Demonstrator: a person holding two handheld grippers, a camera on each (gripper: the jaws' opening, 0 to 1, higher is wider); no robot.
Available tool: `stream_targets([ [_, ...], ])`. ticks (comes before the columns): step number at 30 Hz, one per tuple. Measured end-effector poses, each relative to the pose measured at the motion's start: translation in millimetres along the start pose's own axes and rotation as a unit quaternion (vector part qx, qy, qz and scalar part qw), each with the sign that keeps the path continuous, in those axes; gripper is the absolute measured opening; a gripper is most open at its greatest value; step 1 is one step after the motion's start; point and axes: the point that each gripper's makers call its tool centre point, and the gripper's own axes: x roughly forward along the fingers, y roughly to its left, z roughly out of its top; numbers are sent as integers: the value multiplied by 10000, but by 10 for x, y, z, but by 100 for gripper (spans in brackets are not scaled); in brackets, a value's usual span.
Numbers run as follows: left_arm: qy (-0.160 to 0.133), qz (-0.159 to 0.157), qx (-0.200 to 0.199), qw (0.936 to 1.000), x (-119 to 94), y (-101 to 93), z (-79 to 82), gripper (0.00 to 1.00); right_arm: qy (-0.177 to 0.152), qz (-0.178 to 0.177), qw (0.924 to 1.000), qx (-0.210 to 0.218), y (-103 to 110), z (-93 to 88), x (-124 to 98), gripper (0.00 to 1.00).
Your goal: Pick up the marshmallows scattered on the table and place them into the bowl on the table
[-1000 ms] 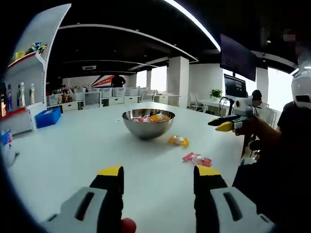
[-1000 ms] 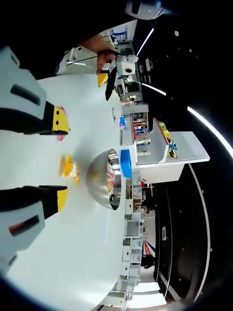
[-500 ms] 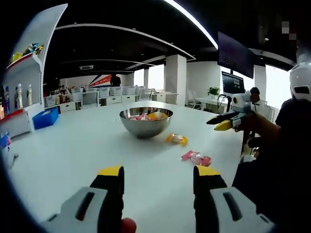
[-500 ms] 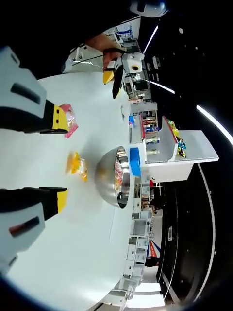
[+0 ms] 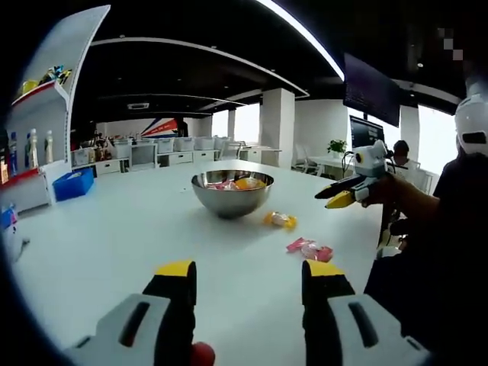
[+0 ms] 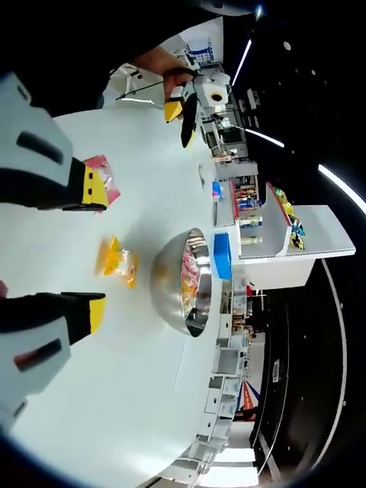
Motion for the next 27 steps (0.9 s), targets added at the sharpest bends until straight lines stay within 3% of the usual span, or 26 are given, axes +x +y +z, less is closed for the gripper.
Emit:
stream_targets([
  [13,-28,-7,-32,10000,18,14,26,55,248,107,9996,-85,-22,11,285,44],
  [27,87,-5,-92,9999,7,-12,-123,54,592,237,9979,-75,-4,-10,714,43],
])
